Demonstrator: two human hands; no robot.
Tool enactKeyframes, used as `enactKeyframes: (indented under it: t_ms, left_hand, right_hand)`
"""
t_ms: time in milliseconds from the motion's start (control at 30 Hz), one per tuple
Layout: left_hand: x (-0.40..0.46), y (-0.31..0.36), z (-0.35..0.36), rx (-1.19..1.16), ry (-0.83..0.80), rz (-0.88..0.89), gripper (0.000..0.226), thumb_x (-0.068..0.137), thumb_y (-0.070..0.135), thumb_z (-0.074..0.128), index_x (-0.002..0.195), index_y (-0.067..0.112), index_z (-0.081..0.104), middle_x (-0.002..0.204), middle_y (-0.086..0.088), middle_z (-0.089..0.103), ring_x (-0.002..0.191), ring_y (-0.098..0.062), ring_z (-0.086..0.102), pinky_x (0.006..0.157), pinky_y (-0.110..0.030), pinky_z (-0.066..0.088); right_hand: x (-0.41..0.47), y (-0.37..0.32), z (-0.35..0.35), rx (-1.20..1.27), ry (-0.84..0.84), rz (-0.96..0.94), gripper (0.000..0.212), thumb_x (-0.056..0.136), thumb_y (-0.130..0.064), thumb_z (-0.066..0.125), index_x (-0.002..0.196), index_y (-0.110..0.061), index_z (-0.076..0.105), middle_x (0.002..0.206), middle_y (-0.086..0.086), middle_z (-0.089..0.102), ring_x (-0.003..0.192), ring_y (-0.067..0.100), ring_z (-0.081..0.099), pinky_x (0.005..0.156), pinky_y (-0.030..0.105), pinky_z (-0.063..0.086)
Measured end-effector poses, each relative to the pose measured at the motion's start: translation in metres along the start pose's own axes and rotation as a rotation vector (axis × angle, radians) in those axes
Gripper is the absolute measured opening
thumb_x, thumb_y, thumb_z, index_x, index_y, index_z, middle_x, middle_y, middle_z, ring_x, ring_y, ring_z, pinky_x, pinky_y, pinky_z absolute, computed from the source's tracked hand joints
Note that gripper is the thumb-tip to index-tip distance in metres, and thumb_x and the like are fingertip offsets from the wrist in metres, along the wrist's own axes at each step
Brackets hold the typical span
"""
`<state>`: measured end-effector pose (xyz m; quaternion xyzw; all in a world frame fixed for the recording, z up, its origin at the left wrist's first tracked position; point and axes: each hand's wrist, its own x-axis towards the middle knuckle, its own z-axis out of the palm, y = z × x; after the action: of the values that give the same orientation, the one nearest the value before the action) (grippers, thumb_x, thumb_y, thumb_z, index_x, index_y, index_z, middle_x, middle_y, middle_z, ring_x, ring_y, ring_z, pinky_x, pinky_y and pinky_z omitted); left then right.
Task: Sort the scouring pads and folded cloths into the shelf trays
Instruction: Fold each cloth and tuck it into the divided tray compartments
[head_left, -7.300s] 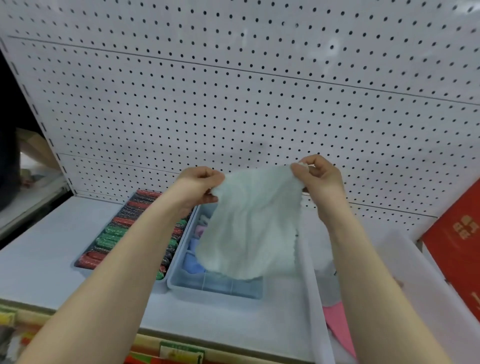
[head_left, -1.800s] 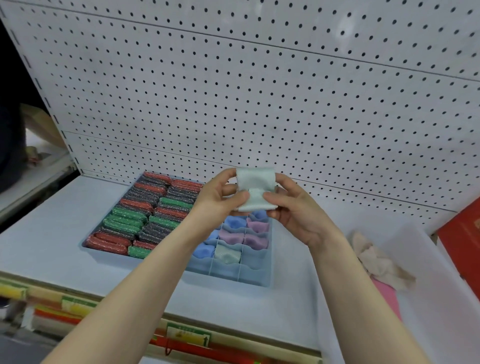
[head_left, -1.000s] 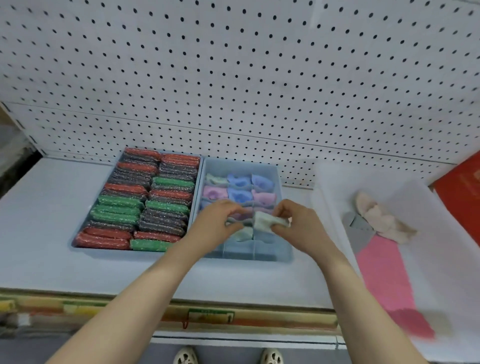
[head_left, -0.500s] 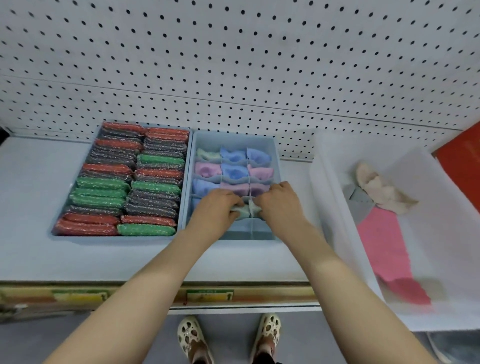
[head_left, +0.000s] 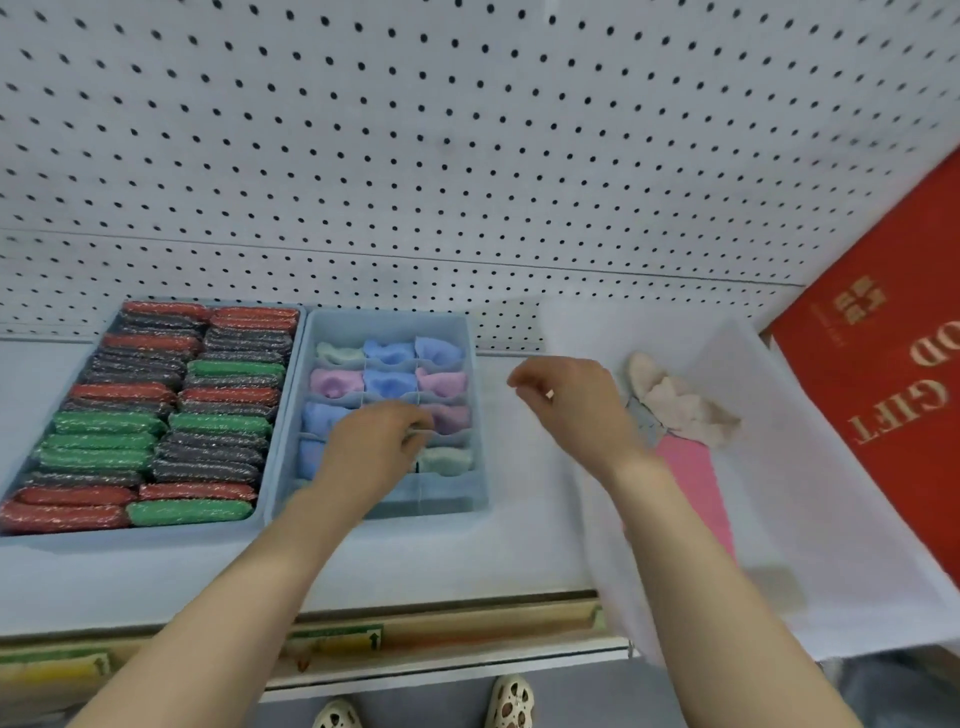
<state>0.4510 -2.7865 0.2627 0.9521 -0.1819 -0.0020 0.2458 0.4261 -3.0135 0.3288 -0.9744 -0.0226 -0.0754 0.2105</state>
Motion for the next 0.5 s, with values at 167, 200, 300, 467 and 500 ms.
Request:
enactKeyframes:
  t_ms: [167, 200, 300, 467, 500]
  left_hand:
    - [0.032, 0.069, 0.004, -0.196, 0.051, 0.06, 0.021, 0.089, 0.022, 0.065, 0.109, 0.025, 0.071, 0.1, 0.004, 0.071, 0.091, -0.016, 0.066, 0.081, -0.035, 0.051]
    - [0.037, 0.081, 0.007, -0.224, 0.055, 0.077, 0.023, 0.089, 0.021, 0.066, 0.112, 0.024, 0.069, 0.104, 0.004, 0.07, 0.093, -0.015, 0.064, 0.085, -0.037, 0.051]
    - [0.048, 0.108, 0.013, -0.263, 0.076, 0.118, 0.029, 0.089, 0.018, 0.066, 0.117, 0.023, 0.066, 0.112, 0.006, 0.067, 0.093, -0.012, 0.061, 0.087, -0.032, 0.049]
    - [0.06, 0.133, 0.011, -0.327, 0.104, 0.15, 0.038, 0.088, 0.019, 0.068, 0.126, 0.021, 0.061, 0.117, 0.003, 0.064, 0.099, -0.011, 0.061, 0.091, -0.033, 0.05]
    - [0.062, 0.137, 0.009, -0.361, 0.097, 0.143, 0.043, 0.088, 0.024, 0.07, 0.129, 0.022, 0.058, 0.12, 0.003, 0.062, 0.104, -0.01, 0.06, 0.094, -0.031, 0.049]
  right_hand:
    - [-0.005, 0.109, -0.021, -0.137, -0.221, 0.367, 0.035, 0.093, -0.01, 0.053, 0.123, -0.021, 0.065, 0.113, 0.005, 0.071, 0.104, 0.024, 0.065, 0.088, 0.031, 0.049]
    - [-0.008, 0.121, -0.016, -0.122, -0.35, 0.37, 0.041, 0.093, -0.014, 0.055, 0.133, -0.021, 0.058, 0.124, 0.005, 0.066, 0.114, 0.024, 0.061, 0.095, 0.03, 0.046]
    - [-0.012, 0.138, 0.004, -0.046, -0.533, 0.281, 0.052, 0.088, -0.024, 0.066, 0.139, -0.022, 0.053, 0.132, 0.003, 0.059, 0.12, 0.022, 0.056, 0.101, 0.031, 0.043]
    - [0.003, 0.135, -0.012, 0.081, -0.378, 0.256, 0.019, 0.082, -0.024, 0.075, 0.094, -0.011, 0.075, 0.084, 0.001, 0.07, 0.076, 0.015, 0.06, 0.067, 0.026, 0.043]
    - [0.005, 0.13, -0.027, 0.206, -0.332, 0.263, 0.014, 0.081, -0.024, 0.074, 0.088, -0.012, 0.073, 0.071, -0.005, 0.063, 0.065, 0.01, 0.054, 0.059, 0.024, 0.04]
